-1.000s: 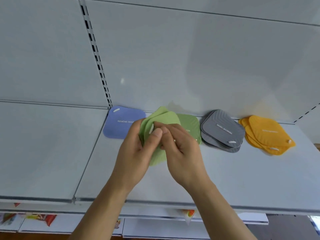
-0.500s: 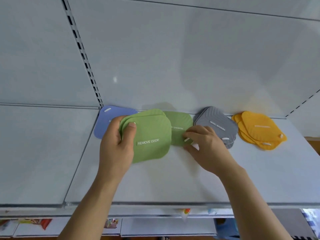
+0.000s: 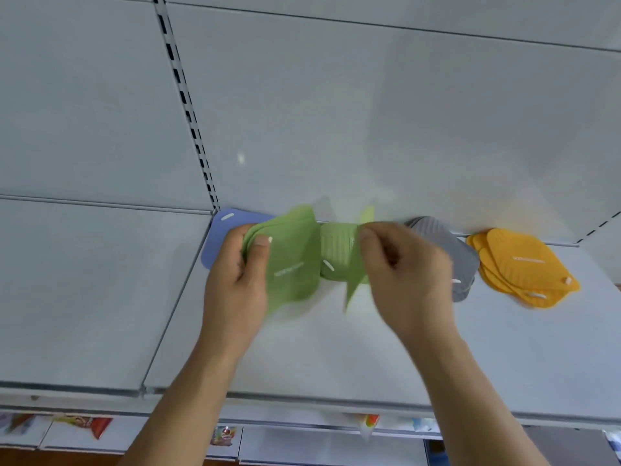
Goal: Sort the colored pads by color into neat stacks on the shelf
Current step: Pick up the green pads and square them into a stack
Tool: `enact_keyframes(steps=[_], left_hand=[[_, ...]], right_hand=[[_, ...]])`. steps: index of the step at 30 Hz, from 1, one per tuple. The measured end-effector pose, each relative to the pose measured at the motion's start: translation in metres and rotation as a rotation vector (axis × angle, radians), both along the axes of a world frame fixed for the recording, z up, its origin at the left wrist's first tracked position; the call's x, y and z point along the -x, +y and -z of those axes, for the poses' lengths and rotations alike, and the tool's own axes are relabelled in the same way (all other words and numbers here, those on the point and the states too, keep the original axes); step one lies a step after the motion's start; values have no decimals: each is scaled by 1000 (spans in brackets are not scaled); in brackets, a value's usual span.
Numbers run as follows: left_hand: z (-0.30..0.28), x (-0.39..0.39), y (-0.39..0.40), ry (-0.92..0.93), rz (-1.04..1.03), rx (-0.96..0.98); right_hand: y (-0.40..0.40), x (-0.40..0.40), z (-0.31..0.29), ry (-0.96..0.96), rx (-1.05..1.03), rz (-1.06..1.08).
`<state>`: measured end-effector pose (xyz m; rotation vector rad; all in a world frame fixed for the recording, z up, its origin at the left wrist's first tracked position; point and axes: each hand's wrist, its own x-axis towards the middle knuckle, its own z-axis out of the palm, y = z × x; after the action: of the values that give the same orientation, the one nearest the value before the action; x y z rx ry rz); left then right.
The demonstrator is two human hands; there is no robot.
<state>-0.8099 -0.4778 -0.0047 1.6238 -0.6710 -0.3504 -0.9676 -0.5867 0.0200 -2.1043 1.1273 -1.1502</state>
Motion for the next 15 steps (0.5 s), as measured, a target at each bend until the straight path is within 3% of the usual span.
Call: enact_keyframes(steps=[4,6,11,13,15], left_hand=[[-6,19,-4,1,83,41],[-7,20,-4,21,103,64],[1,13,0,40,166,24],[7,10,0,-12,142,-11],[8,6,1,-35,109,-14]], right_hand=[[39,-35,8,-159,-390,-191],[45,-41,13,-242,-463,-230],[42,-33,23,-197,-458,-309],[36,-29,30,-210,-431,-241],[21,-23,42,-130,-266,-112]])
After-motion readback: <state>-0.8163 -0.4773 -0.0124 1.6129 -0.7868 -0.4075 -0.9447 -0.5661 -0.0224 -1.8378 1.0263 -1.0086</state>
